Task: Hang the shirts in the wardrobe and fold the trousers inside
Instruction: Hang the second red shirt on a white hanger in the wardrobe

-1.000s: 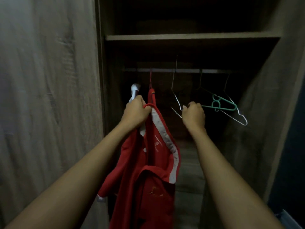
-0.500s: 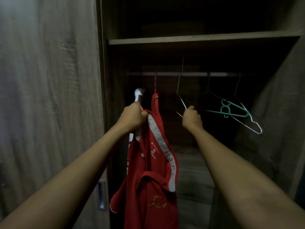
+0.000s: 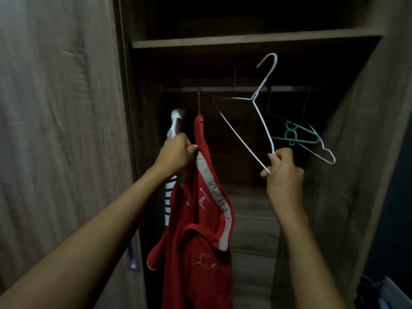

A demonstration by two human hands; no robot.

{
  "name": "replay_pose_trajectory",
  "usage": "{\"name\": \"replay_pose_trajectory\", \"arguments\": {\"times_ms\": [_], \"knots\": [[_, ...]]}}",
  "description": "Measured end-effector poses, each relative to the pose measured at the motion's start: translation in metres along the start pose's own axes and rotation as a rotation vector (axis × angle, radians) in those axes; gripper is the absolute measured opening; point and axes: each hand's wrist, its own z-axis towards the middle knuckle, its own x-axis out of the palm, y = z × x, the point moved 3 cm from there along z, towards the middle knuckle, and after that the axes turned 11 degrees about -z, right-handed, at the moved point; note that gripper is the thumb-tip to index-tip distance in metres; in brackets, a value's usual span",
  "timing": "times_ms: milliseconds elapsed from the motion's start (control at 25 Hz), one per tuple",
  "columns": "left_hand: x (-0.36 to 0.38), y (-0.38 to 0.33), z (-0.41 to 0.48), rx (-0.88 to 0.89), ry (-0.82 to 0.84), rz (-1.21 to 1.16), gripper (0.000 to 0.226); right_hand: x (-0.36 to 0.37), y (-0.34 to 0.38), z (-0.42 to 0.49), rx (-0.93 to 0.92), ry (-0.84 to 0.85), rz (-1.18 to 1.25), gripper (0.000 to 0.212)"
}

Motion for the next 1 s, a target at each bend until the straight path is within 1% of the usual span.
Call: {"name": "replay_pose_trajectory", "arguments": {"times_ms": [40, 160, 240, 320, 440, 480, 560, 600, 720, 840, 1000], "knots": [[0.004, 0.001, -0.004, 0.011, 0.003, -0.002, 0.019, -0.009, -0.013, -0.019, 0.056, -0.017, 0.125, 0.006], [0.015, 0.002, -0.018, 0.021, 0.008, -0.011, 0.017, -0.023, -0.063, -0.072, 0.271, -0.011, 0.499, 0.018], [0.022, 0.004, -0.028, 0.025, 0.032, 0.0, 0.018, -0.03, -0.094, -0.104, 0.4, -0.005, 0.637, 0.021], [0.029, 0.009, -0.038, 0.002, 0.066, 0.005, 0.015, -0.039, -0.117, -0.128, 0.438, -0.005, 0.633, 0.023], [0.038, 0.016, -0.05, -0.021, 0.143, 0.033, 0.012, -0.052, -0.143, -0.15, 0.432, 0.009, 0.516, 0.022], [0.041, 0.019, -0.054, -0.024, 0.164, 0.052, 0.013, -0.056, -0.15, -0.156, 0.433, 0.023, 0.472, 0.019], [0.047, 0.025, -0.064, -0.028, 0.192, 0.098, 0.024, -0.061, -0.162, -0.168, 0.44, 0.041, 0.413, 0.015], [0.048, 0.028, -0.07, -0.03, 0.197, 0.112, 0.027, -0.064, -0.167, -0.174, 0.437, 0.04, 0.396, 0.014], [0.05, 0.044, -0.08, -0.047, 0.177, 0.149, 0.016, -0.073, -0.178, -0.188, 0.413, 0.042, 0.327, 0.014], [0.052, 0.061, -0.085, -0.121, 0.16, 0.192, 0.029, -0.081, -0.184, -0.195, 0.421, 0.031, 0.298, 0.013], [0.054, 0.064, -0.092, -0.127, 0.148, 0.206, 0.029, -0.088, -0.189, -0.198, 0.403, 0.043, 0.277, 0.016]]}}
